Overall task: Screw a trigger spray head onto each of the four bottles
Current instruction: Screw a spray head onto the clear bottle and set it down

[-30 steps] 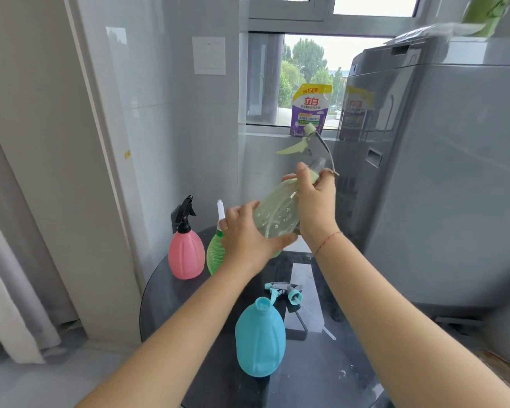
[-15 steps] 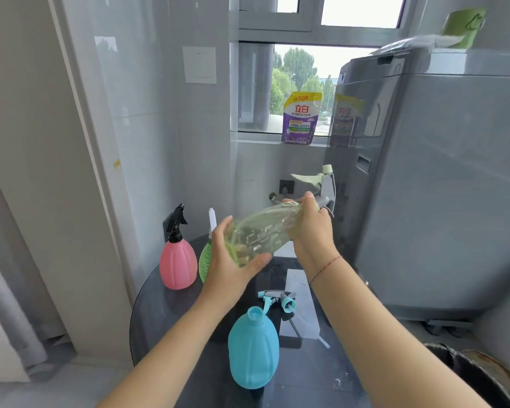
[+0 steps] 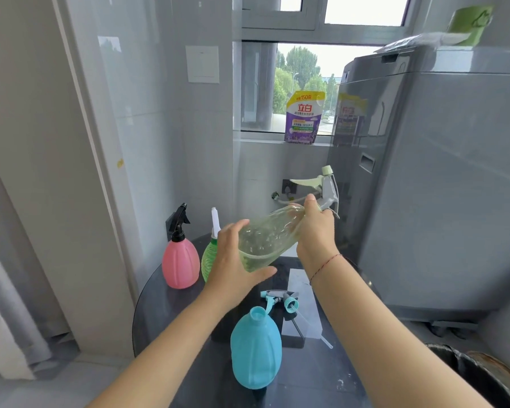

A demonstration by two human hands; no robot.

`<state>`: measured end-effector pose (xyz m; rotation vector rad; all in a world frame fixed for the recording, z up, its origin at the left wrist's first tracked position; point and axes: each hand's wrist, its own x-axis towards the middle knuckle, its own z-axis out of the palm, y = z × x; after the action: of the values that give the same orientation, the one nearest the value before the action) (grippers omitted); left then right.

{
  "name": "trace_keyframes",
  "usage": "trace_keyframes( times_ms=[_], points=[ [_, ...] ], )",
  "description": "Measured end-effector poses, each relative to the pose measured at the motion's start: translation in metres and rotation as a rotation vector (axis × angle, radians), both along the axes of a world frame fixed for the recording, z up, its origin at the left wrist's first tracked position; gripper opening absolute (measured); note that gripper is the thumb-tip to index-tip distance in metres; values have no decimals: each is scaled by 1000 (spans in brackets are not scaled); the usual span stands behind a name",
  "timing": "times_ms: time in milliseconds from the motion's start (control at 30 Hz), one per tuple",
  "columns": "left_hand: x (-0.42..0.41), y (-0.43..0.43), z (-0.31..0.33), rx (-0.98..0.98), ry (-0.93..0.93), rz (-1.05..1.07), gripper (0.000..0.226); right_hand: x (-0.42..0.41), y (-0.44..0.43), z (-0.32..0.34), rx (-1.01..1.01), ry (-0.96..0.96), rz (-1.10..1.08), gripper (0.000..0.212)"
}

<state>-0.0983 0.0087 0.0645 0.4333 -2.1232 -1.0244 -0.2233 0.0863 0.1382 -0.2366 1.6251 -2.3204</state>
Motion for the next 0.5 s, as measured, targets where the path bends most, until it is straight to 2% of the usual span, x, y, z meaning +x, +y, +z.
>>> trace_keyframes(
  times_ms=[100, 133, 167, 200, 267, 400, 500],
  points=[
    [8, -17, 15, 601, -143, -329, 83, 0, 5, -2, 9, 117, 67, 18],
    [10, -23, 17, 727, -159, -391, 83, 1, 6, -2, 5, 137, 100, 17],
    [11, -27, 17, 764, -180, -408, 84, 1, 7, -1, 6, 153, 122, 16],
    [11, -27, 17, 733, -195, -382, 86, 1, 7, -1, 12, 166, 125, 16],
    [8, -21, 16, 543, -208, -229, 89, 3, 6, -1, 30, 173, 92, 18],
    [1, -1, 9, 100, -97, 126, 86, 9, 0, -3, 67, 142, 10, 23],
    [-1, 10, 0, -97, -39, 278, 84, 12, -1, -1, 88, 133, -42, 27]
  ],
)
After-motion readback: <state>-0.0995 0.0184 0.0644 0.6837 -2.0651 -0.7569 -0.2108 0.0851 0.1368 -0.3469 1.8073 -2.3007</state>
